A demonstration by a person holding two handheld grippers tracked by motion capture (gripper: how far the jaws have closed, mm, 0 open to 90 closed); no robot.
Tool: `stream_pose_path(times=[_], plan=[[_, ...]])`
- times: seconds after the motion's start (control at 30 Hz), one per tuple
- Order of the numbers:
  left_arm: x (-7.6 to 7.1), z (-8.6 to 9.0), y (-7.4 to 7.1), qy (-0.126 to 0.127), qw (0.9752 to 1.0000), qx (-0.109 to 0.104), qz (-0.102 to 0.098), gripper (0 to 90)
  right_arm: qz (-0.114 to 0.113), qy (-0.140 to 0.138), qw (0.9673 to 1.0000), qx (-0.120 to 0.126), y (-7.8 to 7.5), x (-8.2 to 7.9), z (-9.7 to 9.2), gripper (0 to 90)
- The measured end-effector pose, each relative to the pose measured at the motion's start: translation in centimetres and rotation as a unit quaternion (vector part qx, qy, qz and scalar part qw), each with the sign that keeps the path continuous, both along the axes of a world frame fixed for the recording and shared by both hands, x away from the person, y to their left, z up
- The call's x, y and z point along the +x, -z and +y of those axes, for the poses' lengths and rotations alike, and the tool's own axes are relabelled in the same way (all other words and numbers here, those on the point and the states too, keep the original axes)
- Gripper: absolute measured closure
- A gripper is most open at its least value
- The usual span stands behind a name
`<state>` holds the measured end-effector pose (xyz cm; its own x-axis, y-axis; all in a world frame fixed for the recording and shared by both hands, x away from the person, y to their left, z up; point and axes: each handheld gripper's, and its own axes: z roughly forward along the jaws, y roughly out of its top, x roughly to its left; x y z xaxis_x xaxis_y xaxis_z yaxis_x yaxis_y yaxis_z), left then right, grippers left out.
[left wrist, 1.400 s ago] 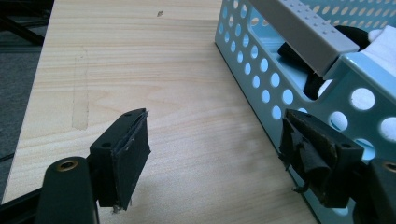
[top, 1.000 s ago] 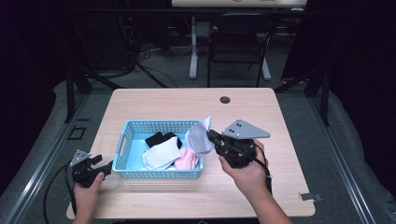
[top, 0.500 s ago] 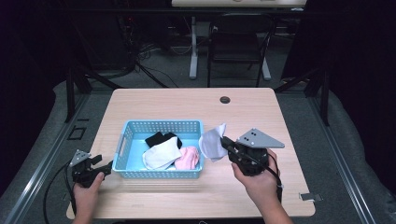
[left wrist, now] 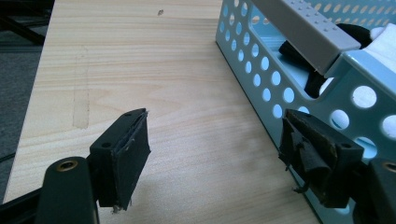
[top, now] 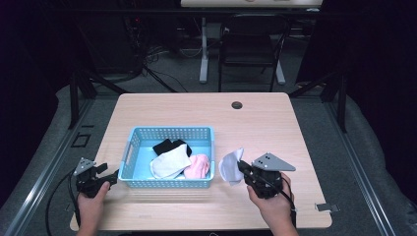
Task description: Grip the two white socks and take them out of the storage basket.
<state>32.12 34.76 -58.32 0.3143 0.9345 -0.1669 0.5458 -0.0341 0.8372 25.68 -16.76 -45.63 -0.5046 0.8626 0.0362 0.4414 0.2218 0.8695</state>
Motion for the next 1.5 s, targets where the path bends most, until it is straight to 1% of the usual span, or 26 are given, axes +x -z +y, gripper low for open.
stream_pose_path(times=[0.13,0.17,0.23,0.3,0.33,0.37,0.4,0.43,0.5,0.57,0.67,0.73,0.83,0.87,0.93,0.97,1.0,1.07,1.1,1.13,1.17,1.2,1.23,1.33,1.43,1.5], plan=[[0.0,0.0,0.0,0.000,1.0000,0.000,0.000,23.9,0.016,0.008,0.9998,0.001,1.9,0.2,-0.5,88.4],[0.0,0.0,0.0,0.000,1.0000,0.000,0.000,23.9,0.016,0.008,0.9998,0.001,1.9,0.2,-0.5,88.4],[0.0,0.0,0.0,0.000,1.0000,0.000,0.000,23.9,0.023,0.012,0.9997,0.004,2.6,0.3,-0.9,88.3],[0.0,0.0,0.0,0.000,1.0000,0.000,0.000,23.9,0.029,0.019,0.9994,0.001,3.3,0.4,-1.4,88.3],[0.0,0.0,0.0,0.000,1.0000,0.000,0.000,24.0,0.031,0.031,0.9990,-0.006,4.0,0.5,-2.0,88.3],[0.0,0.0,0.0,0.000,1.0000,0.000,0.000,24.0,0.031,0.031,0.9990,-0.006,4.0,0.5,-2.0,88.3],[0.0,0.0,0.0,0.000,1.0000,0.000,0.000,23.9,0.032,0.038,0.9988,-0.001,4.3,0.6,-2.4,88.3],[0.0,0.0,0.0,0.000,1.0000,0.000,0.000,24.0,0.039,0.042,0.9984,0.001,4.6,0.8,-2.9,88.3],[0.0,-0.1,0.0,0.000,1.0000,0.000,0.000,24.0,0.048,0.058,0.9972,0.005,5.3,1.1,-3.9,88.3],[0.0,0.0,0.0,0.000,1.0000,0.001,0.001,23.9,0.065,0.069,0.9953,0.016,6.0,1.4,-4.9,88.2],[0.0,-0.1,0.0,0.000,1.0000,0.001,0.001,23.9,0.084,0.087,0.9925,0.019,7.2,1.9,-6.0,88.2],[0.0,-0.1,0.0,0.001,1.0000,0.002,0.001,23.9,0.090,0.096,0.9911,0.020,7.8,2.2,-6.6,88.2],[0.1,-0.1,0.1,0.001,1.0000,0.003,0.001,24.0,0.102,0.107,0.9890,0.011,8.6,2.7,-7.2,88.2],[0.1,-0.1,0.1,0.001,1.0000,0.002,0.001,24.0,0.104,0.112,0.9881,0.018,8.9,2.9,-7.5,88.2],[0.0,-0.1,0.0,0.002,1.0000,0.002,0.001,24.0,0.108,0.120,0.9865,0.025,9.2,3.1,-7.8,87.8],[0.0,-0.1,0.0,0.002,1.0000,0.002,0.001,24.0,0.110,0.124,0.9858,0.030,9.4,3.1,-8.0,86.3],[0.0,-0.1,0.0,0.002,1.0000,0.002,0.002,24.0,0.109,0.126,0.9854,0.032,9.6,3.1,-8.0,82.6],[0.0,-0.1,0.1,0.002,1.0000,0.002,0.001,23.9,0.101,0.134,0.9854,0.030,9.8,2.8,-8.3,76.2],[0.0,-0.1,0.0,0.002,1.0000,0.002,0.001,23.9,0.101,0.134,0.9854,0.030,9.8,2.8,-8.3,76.2],[0.0,-0.1,0.0,0.002,1.0000,0.002,0.001,24.0,0.097,0.136,0.9854,0.032,9.9,2.8,-8.3,72.7],[0.0,-0.1,0.0,0.002,1.0000,0.002,0.001,23.9,0.092,0.138,0.9857,0.033,9.9,2.7,-8.4,67.1],[0.0,-0.1,0.0,0.002,1.0000,0.002,0.001,24.0,0.078,0.144,0.9860,0.030,9.9,2.5,-8.4,62.3],[0.1,-0.1,0.0,0.002,1.0000,0.002,0.001,23.9,0.070,0.148,0.9860,0.029,9.9,2.4,-8.4,61.3],[0.0,-0.1,0.0,0.003,1.0000,0.005,0.005,24.0,0.057,0.152,0.9864,0.025,9.8,2.2,-8.3,57.0],[0.0,-0.1,0.0,0.003,1.0000,0.004,0.004,24.0,0.049,0.151,0.9873,0.013,9.8,2.2,-8.1,55.6],[0.1,-0.1,0.1,0.001,1.0000,0.002,0.001,23.9,0.044,0.151,0.9875,0.010,9.8,2.1,-7.9,54.8]])
